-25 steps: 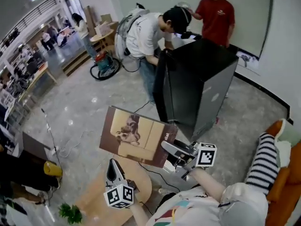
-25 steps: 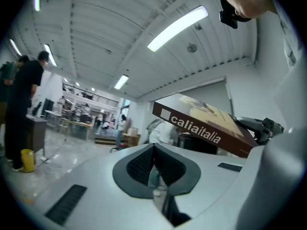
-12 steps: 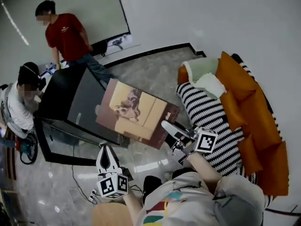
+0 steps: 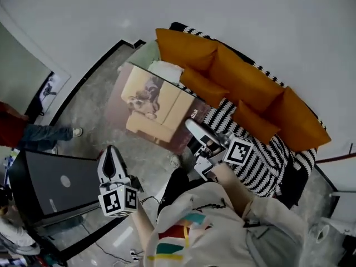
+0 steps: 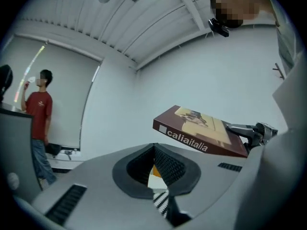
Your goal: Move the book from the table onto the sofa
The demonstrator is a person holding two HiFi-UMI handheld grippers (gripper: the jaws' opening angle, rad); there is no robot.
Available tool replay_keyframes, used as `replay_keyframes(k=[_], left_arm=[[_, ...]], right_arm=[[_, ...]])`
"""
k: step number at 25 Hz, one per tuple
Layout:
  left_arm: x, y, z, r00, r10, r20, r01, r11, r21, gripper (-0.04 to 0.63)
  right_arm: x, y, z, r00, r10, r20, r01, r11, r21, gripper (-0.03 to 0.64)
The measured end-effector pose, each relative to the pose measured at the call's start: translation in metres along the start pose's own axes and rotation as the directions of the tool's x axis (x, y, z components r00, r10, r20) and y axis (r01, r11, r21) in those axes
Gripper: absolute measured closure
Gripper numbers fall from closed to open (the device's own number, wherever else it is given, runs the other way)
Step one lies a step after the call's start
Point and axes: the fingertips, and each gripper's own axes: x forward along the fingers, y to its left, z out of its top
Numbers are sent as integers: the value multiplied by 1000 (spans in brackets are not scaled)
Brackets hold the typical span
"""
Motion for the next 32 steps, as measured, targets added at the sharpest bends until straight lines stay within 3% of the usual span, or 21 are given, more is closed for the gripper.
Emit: replay_keyframes(k=[5, 10, 15, 19, 26, 32], left_arm=[[82, -75, -17, 979, -201, -18, 201, 979, -15, 589], [157, -138, -37, 949, -315, -32, 313, 949, -48, 589], [205, -114, -51, 947, -317, -45, 312, 945, -99, 589], [248, -121, -81, 937, -342, -71, 328, 931, -157, 589], [309, -128, -139, 928, -339, -158, 309, 933, -185, 589], [332, -102, -180, 919, -289, -269, 238, 949, -205, 589]], right_arm=[[-41, -27, 58, 987, -94, 131, 99, 995, -27, 460], [-61, -67, 105, 971, -186, 150, 194, 980, -38, 460], [-14, -95, 117, 966, -214, 146, 224, 973, -54, 460], [-8, -116, 143, 959, -253, 130, 264, 962, -77, 460], [-44, -188, 173, 878, -462, 121, 474, 875, -101, 460], [-39, -238, 184, 854, -498, 149, 506, 862, -19, 460]])
